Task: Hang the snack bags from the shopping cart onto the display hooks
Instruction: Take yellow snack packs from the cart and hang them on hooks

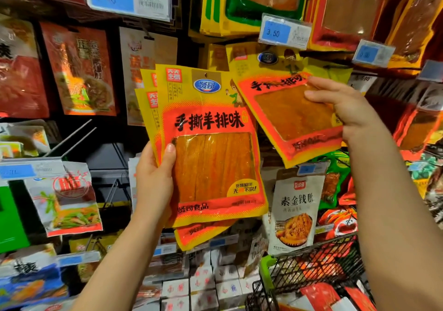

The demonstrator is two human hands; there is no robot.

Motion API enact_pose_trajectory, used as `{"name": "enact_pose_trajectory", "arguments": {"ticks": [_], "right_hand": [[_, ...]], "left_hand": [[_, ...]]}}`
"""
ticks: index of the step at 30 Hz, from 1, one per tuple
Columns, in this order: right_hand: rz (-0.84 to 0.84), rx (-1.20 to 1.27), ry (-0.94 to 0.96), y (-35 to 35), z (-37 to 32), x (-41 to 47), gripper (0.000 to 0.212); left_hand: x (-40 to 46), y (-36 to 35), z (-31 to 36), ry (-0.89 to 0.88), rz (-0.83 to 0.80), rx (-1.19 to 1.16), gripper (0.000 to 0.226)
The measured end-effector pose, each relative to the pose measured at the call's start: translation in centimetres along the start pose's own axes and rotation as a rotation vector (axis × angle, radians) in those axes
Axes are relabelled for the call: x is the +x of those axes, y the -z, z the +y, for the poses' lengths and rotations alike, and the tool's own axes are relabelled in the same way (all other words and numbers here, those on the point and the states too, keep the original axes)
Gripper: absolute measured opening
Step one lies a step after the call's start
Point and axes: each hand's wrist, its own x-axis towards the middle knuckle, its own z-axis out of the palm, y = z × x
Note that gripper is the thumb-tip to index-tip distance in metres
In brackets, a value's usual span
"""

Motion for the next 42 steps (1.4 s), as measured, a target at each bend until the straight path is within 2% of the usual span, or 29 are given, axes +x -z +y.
{"name": "enact_pose_trajectory", "arguments": {"ticks": [5, 11, 15, 18, 22, 24, 25, 26, 28, 30, 31, 33, 37, 42], "right_hand": [[0.084, -0.007, -0.001, -2.3, 1.6, 2.0, 0.048], [0.179, -0.021, -0.011, -7.2, 5.4, 6.0, 0.071], [0.238, -0.331, 0.012, -9.7, 8.0, 8.4, 0.060], [0.238, -0.571, 0.001, -10.3, 9.5, 9.1, 0.064], [0.283, -0.743, -0.013, -9.9, 9.6, 8.4, 0.065], [0.362, -0.683, 0.168, -9.7, 8.8, 6.2, 0.059], [0.335, -0.584, 0.287, -9.7, 8.5, 5.0, 0.058], [0.249, -0.446, 0.363, -10.0, 7.9, 3.6, 0.061], [-0.029, -0.252, 0.344, -10.9, 6.7, 1.3, 0.073], [-0.217, -0.270, 0.283, -11.4, 6.5, 0.4, 0.076], [-0.253, -0.304, 0.283, -11.4, 6.7, 0.3, 0.075], [-0.234, -0.269, 0.262, -11.0, 7.1, 0.4, 0.072], [-0.236, -0.010, 0.149, -9.7, 7.7, 0.7, 0.062], [-0.166, 0.118, 0.188, -9.1, 7.9, 0.8, 0.062]], "left_hand": [[0.2, 1.5, -0.7, 0.015, 0.037, 0.055, 0.016], [0.5, 4.9, -1.0, 0.022, 0.187, 0.140, 0.016], [0.6, 5.7, -0.2, -0.014, 0.178, 0.150, 0.018], [0.8, 5.7, -0.1, 0.002, 0.174, 0.139, 0.017], [1.3, 5.4, -0.4, 0.049, 0.166, 0.084, 0.018], [1.6, 4.9, -0.9, 0.066, 0.157, 0.059, 0.027], [1.7, 4.5, -1.1, 0.073, 0.156, 0.043, 0.029], [1.8, 3.9, -1.3, 0.071, 0.151, 0.033, 0.025], [1.8, 2.4, -1.7, 0.075, 0.132, 0.006, 0.014], [1.6, 1.0, -2.0, 0.122, 0.088, -0.056, 0.013], [1.6, 0.3, -2.1, 0.151, 0.061, -0.097, 0.016], [1.6, -0.6, -2.2, 0.193, 0.007, -0.158, 0.019], [1.9, -1.4, -2.4, 0.227, -0.075, -0.176, 0.020], [2.4, -2.3, -2.7, 0.300, -0.109, -0.216, 0.027]]}}
